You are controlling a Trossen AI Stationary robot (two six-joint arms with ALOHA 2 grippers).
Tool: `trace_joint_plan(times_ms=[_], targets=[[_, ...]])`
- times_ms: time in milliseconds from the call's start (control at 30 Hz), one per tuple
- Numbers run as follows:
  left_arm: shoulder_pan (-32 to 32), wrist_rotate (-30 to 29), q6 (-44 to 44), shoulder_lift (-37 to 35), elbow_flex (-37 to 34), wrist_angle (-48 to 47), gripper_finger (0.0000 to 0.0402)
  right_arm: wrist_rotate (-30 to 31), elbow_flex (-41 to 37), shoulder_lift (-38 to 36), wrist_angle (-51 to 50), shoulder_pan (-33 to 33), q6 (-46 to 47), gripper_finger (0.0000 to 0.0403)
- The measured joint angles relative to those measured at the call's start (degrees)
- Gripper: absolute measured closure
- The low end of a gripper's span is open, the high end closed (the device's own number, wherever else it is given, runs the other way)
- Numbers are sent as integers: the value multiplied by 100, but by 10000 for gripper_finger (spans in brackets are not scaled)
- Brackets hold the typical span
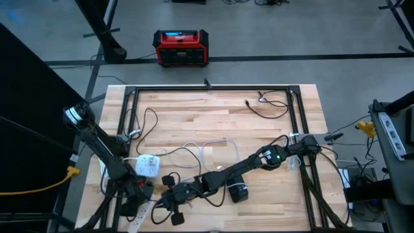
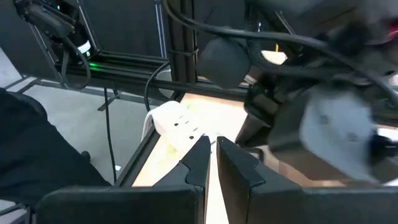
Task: Insert USB
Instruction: Insert the middle left black charger cable into the bottom white outlet extension
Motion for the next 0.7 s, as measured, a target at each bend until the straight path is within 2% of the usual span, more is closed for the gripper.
trace_joint_plan(times_ms=[133, 267, 367, 500, 600, 700], targets=[[261, -211, 213, -168, 0, -19, 392, 2, -4, 0, -81, 6, 32, 389], [337, -282, 373, -432, 0, -504, 392, 108, -4, -2, -224, 19, 74, 389], [337, -674, 549, -809, 0, -841, 392, 735, -4, -2, -466, 75, 76, 389], [337, -1328, 943, -1461, 0, -884, 392, 2169, -4, -24, -931, 216, 181, 398], [337, -1633, 1423, -1855, 0, -881, 392, 2367, 23, -75, -1144, 286, 273, 400], [334, -1653, 2109, -2031, 0, -836, 392, 2389, 37, -140, -1124, 333, 350, 402]])
